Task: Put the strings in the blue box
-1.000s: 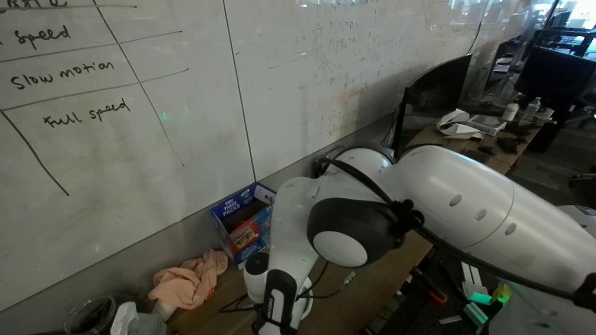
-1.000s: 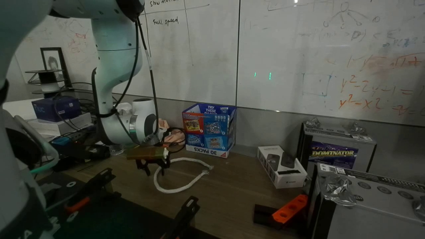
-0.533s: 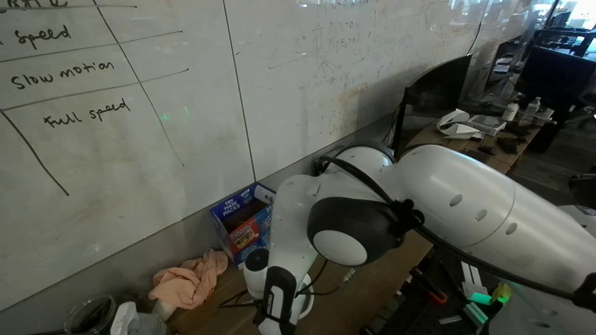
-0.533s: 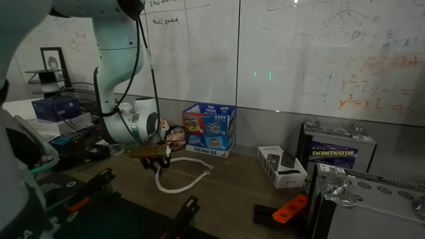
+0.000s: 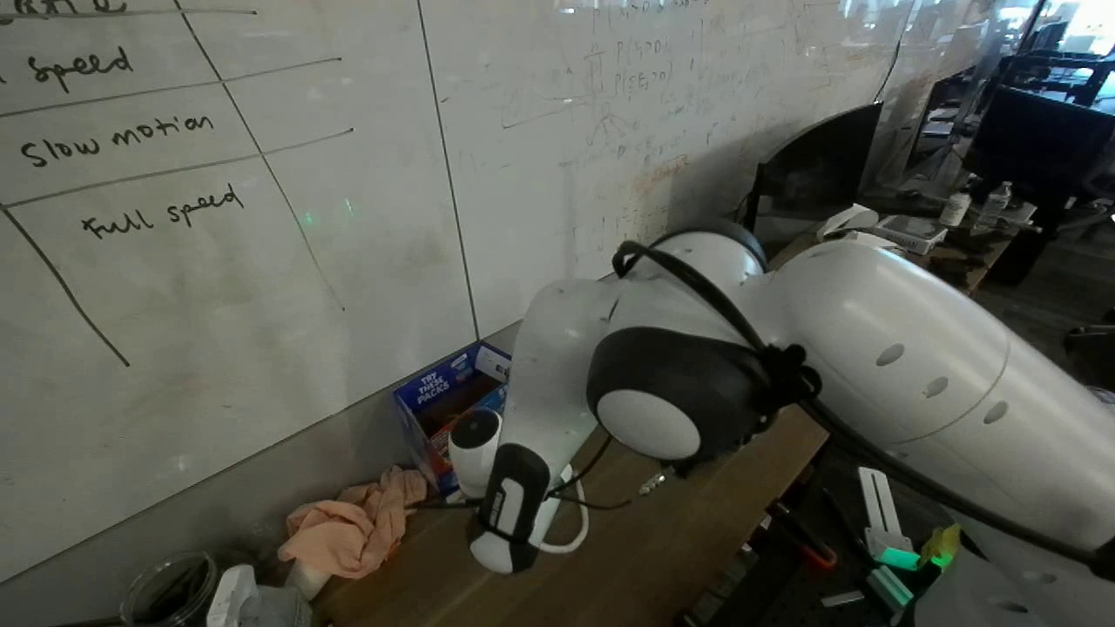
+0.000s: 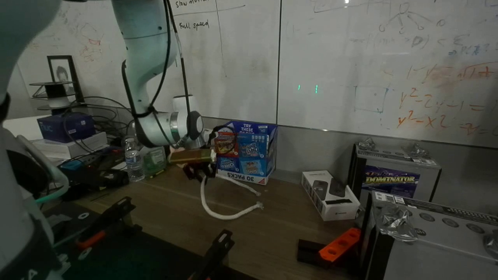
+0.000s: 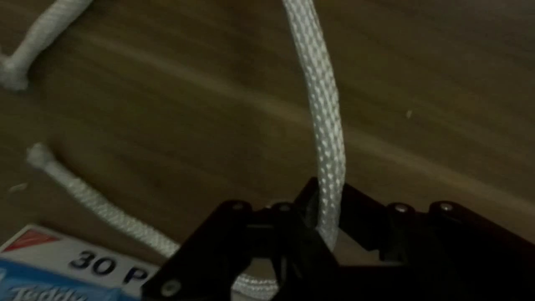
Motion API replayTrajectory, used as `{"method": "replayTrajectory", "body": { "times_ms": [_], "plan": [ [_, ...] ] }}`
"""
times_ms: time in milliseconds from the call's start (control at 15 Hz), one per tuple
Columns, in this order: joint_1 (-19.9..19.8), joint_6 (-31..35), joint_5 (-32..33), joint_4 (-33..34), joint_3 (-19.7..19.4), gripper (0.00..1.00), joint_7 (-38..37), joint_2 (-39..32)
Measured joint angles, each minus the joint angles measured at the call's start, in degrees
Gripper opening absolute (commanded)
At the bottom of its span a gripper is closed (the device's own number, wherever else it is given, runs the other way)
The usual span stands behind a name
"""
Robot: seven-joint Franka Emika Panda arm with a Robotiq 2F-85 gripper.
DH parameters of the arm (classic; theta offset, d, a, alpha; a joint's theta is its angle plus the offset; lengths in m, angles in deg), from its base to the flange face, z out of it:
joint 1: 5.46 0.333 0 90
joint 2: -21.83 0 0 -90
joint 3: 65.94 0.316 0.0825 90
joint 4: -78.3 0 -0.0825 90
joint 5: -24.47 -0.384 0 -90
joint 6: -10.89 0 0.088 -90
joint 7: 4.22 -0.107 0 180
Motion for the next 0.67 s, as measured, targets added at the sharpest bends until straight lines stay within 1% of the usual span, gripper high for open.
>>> {"method": "replayTrajectory", "body": {
  "times_ms": [200, 400, 467, 667],
  "plan": [
    [-0.87, -3.13, 0.22, -0.02, -2.79, 0.06, -1.2, 6.6],
    [-1.2, -5.18, 1.86, -0.01, -5.87, 0.06, -4.41, 13.11],
    [-1.5, -6.38, 2.22, 0.0, -6.45, 0.06, -5.39, 15.34],
    [-3.48, -12.46, 2.26, 0.56, -6.31, 0.06, -8.2, 22.54]
  ]
}}
